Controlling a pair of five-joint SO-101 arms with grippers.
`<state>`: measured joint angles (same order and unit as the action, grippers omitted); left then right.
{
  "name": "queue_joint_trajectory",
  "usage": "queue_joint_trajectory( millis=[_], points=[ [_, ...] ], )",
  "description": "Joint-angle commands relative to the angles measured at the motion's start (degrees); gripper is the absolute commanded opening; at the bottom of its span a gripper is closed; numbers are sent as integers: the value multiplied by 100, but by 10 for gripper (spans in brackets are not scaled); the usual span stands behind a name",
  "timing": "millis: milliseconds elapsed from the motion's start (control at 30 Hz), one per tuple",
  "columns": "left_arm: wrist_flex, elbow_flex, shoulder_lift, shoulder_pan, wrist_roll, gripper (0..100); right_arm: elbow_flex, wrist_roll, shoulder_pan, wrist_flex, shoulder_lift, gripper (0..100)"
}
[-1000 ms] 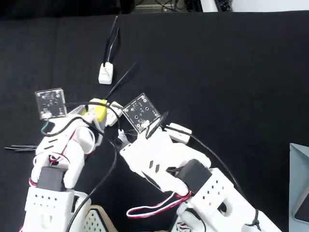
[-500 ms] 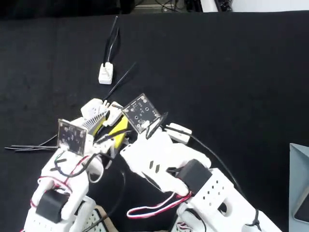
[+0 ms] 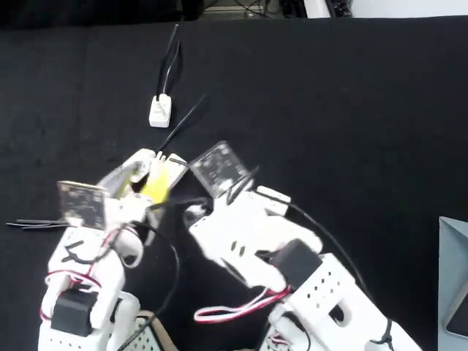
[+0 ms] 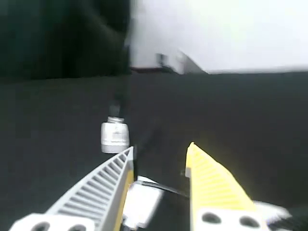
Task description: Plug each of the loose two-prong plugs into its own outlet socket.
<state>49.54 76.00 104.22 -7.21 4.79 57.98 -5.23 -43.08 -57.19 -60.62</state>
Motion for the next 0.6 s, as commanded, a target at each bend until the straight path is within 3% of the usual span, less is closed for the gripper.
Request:
queue_joint_trajectory(
  millis=[0,233,567],
  points=[
    [-132,-13,9,875,211,180,-391,-62,923,-325,-57,11],
    [35,-251,-703,892,-325,180,-145,-70,2356,-325,-48,11],
    [264,-2009,-4809,374,-1292,206,611,-325,2497,273,-57,11]
  ],
)
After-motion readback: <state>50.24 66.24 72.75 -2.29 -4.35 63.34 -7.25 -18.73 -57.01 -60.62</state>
